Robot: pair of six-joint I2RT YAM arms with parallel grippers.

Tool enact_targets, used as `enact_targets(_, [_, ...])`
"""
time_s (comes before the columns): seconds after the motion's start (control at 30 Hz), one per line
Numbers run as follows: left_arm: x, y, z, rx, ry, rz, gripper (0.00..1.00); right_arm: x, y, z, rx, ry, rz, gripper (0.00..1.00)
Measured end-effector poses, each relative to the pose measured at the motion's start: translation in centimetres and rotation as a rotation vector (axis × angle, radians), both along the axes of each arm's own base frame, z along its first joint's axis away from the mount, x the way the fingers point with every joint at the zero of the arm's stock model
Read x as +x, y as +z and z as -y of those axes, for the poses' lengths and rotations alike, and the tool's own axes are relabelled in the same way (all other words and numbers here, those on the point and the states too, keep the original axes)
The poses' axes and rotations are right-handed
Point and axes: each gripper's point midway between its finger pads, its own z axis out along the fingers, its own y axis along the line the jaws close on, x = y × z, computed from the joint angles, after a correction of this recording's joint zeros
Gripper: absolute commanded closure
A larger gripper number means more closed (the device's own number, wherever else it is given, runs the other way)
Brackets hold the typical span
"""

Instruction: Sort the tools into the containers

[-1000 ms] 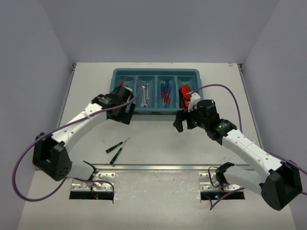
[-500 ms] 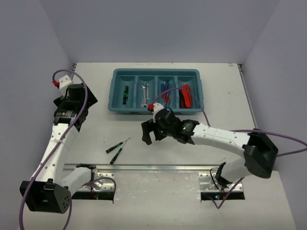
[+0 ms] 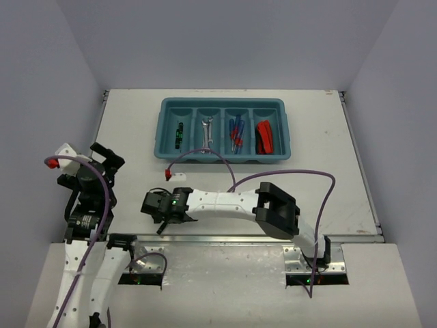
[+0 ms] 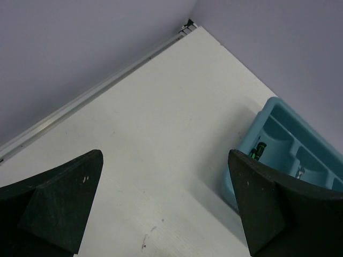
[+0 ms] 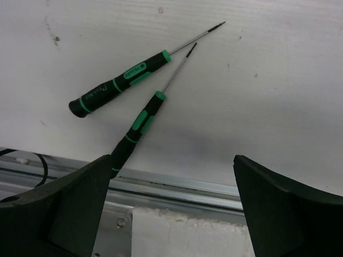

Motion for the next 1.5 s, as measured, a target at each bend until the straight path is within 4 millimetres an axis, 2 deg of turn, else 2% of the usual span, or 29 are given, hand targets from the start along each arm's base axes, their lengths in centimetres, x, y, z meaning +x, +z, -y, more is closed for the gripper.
enact_targets(0.1, [-0.6,0.5,-0.4,-0.002,0.029,0.028,0.00,-0.7,-2.2,1.8,-0.038,-0.038,-0.023,0.12])
enact_targets(0.17, [-0.7,0.7,-0.4,-0.003,0.028,0.041,0.00,-0.9,-2.8,2.5,-0.053,-0.050,-0.032,0.13])
enact_targets(0.4, [0.0,0.7,0.5,-0.011,-0.033,0.041,0.00,-0.5,-2.1,-0.2,0.027,-0.053,-0.029,0.13])
enact_targets(0.77, [0.7,0.6,1.4,-0.010,-0.095,0.031,0.00,-0.9,-2.4,-2.4,0.098,-0.003,-0.030,0.18])
enact_targets(0.97, [0.8,0.5,1.6,-0.011,-0.106,0.030,0.00,-0.8,-4.1,-2.1,0.056,-0.005,-0.026,0.22])
enact_targets(1.2, [0.8,0.5,1.6,-0.007,-0.108,0.029,0.00,0.0,-4.1,-2.4,0.034,-0.020,0.012,0.24])
enact_targets(1.5, [0.8,0.5,1.6,-0.001,-0.110,0.025,0.00,1.1,-4.4,-0.4,-0.023,-0.088,0.076,0.35])
